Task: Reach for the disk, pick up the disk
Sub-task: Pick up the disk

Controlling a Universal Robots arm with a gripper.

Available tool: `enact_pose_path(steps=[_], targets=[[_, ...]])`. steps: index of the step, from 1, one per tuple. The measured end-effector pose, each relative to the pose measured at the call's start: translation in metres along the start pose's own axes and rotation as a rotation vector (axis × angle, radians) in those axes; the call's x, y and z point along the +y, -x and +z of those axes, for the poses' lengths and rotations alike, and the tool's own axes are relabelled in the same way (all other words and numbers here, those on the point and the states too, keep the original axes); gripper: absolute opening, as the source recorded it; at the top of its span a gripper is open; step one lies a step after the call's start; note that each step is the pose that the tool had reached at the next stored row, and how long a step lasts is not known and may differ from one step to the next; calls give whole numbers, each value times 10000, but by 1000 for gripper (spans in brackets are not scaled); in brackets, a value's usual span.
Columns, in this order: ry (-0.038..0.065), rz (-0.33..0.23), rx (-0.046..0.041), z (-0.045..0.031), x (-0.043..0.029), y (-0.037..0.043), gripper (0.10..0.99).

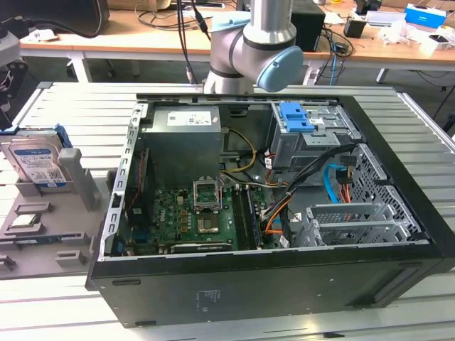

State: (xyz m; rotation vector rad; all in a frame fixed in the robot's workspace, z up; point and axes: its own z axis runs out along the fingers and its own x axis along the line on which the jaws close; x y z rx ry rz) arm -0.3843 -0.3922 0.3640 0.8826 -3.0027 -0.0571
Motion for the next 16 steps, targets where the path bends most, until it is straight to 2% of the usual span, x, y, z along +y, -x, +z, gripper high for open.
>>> enact_pose_path(steps=[9,16], targets=[[-1,-628,23,0,0,0,106],[-1,-1386,52,0,0,0,106]])
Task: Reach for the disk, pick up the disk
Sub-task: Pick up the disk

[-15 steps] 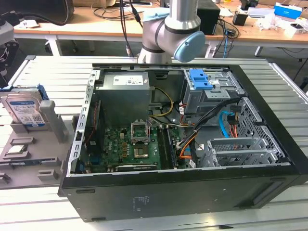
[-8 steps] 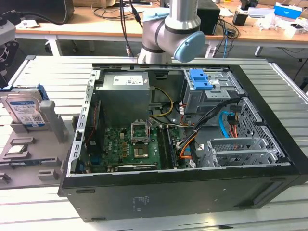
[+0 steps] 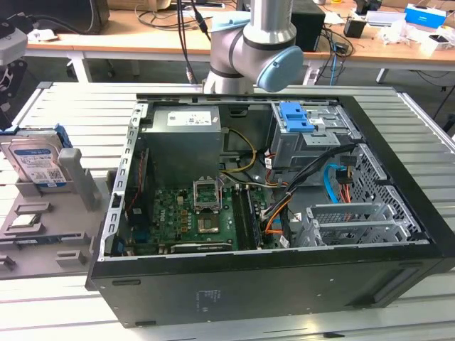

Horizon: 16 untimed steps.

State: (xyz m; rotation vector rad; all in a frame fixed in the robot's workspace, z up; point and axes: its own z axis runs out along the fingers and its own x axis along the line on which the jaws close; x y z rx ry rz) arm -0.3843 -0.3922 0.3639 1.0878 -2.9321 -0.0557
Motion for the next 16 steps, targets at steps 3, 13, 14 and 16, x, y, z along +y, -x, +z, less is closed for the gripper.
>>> enact_pose_path(steps=[3,13,14,16], targets=[[0,-456,17,0,1,0,106],[0,-1512,58,0,0,0,106],[-1,-1642,62,0,0,0,106],[-1,-1924,73,0,0,0,106]])
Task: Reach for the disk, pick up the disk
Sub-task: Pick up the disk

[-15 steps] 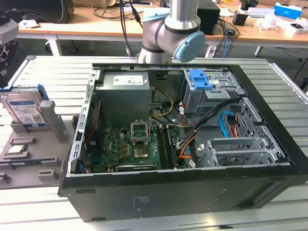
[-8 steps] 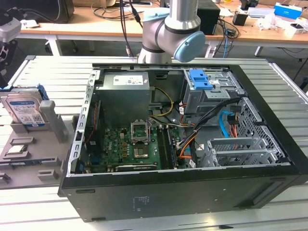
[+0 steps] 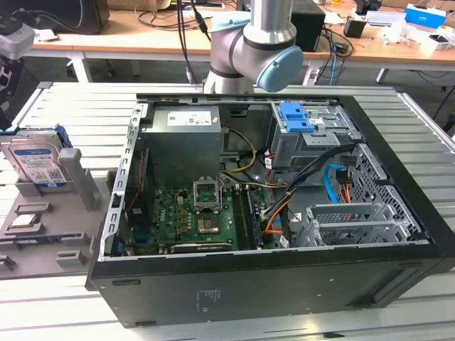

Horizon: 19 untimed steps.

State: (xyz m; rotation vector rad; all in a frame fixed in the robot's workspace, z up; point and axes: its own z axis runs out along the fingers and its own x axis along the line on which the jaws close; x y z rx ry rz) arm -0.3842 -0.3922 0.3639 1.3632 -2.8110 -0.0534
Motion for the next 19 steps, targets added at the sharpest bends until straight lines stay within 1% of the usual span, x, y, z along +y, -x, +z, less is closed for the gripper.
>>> enact_pose_path(steps=[4,19], targets=[[0,-708,28,0,0,0,106],[-1,-2474,95,-1,-4,4,106]])
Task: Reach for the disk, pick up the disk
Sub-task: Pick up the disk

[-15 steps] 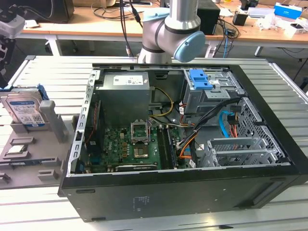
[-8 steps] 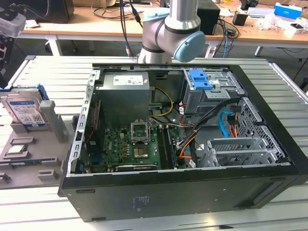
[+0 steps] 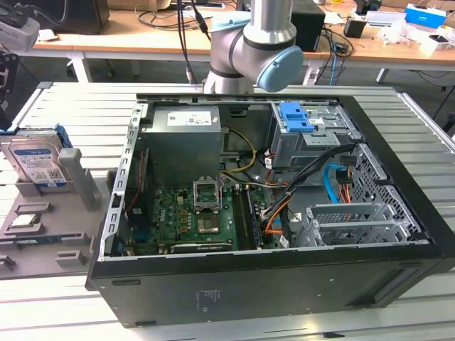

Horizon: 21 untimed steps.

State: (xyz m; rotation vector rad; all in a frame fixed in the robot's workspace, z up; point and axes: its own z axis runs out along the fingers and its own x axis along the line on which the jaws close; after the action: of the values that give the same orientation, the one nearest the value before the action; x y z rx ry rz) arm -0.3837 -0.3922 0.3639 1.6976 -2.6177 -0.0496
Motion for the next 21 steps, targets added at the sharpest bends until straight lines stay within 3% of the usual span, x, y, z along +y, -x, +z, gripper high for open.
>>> enact_pose_path(steps=[8,18,21], targets=[[-1,-1218,46,0,-3,1,106],[-1,-2323,89,0,-4,2,106],[-2,-2904,110,0,-5,2,106]])
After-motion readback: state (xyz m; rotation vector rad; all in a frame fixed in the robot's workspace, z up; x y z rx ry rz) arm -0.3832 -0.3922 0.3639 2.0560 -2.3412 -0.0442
